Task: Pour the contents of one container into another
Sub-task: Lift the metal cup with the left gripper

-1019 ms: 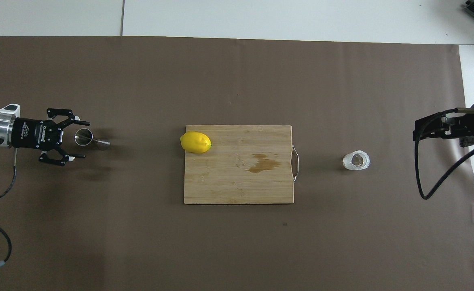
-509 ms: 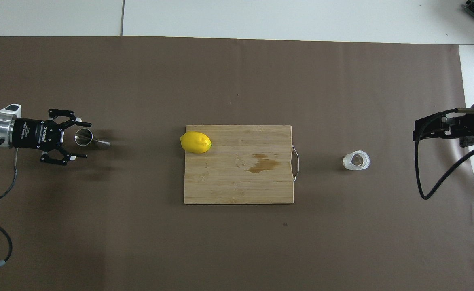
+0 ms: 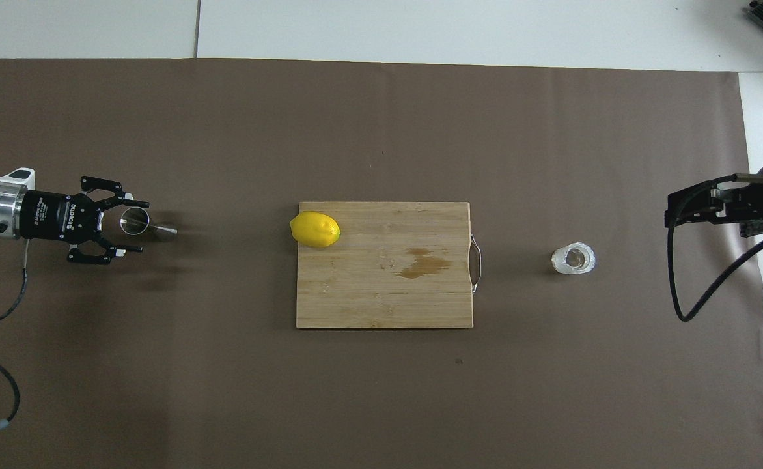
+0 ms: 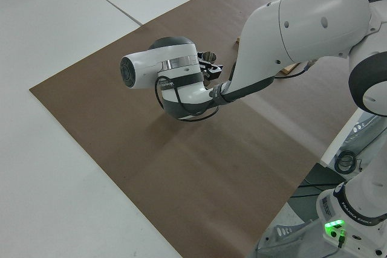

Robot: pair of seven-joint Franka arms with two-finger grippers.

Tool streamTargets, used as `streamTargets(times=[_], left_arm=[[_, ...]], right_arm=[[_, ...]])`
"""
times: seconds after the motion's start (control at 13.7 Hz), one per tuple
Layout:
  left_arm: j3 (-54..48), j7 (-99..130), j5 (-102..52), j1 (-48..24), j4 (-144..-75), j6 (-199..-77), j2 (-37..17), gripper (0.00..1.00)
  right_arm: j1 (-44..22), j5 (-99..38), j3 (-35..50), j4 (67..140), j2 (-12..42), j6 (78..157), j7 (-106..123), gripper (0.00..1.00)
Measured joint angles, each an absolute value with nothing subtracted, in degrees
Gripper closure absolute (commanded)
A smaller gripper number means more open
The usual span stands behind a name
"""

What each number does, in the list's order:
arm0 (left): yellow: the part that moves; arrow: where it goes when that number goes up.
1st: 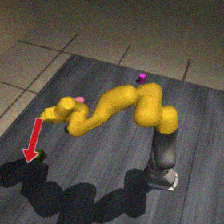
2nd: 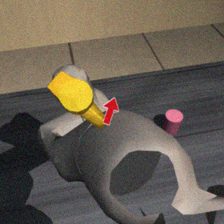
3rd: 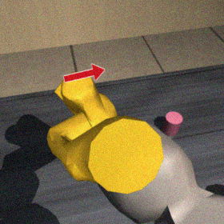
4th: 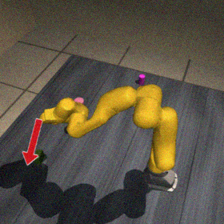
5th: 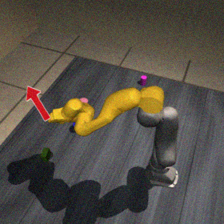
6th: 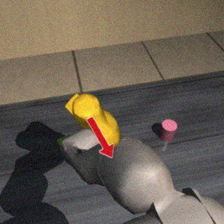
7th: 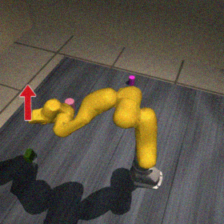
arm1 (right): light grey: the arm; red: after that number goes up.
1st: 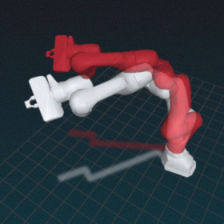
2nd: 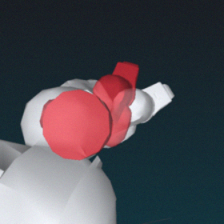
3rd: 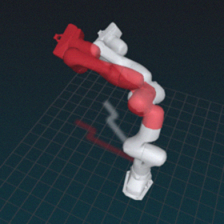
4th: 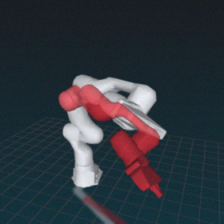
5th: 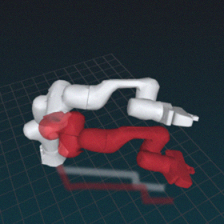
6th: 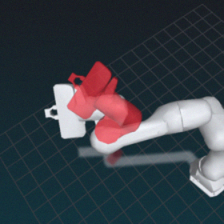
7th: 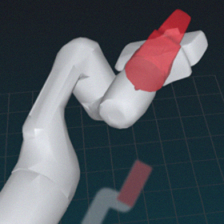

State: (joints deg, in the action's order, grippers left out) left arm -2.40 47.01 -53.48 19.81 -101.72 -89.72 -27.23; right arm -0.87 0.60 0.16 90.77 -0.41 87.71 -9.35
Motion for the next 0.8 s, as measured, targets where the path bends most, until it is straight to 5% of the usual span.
streamTargets(times=[0.8], left_arm=[[-2.38,46.91,-53.54,19.82,-101.71,-89.46,-27.23,0.65]], right_arm=[[-0.87,0.6,0.16,90.77,-0.41,87.71,-9.35,0.0]])
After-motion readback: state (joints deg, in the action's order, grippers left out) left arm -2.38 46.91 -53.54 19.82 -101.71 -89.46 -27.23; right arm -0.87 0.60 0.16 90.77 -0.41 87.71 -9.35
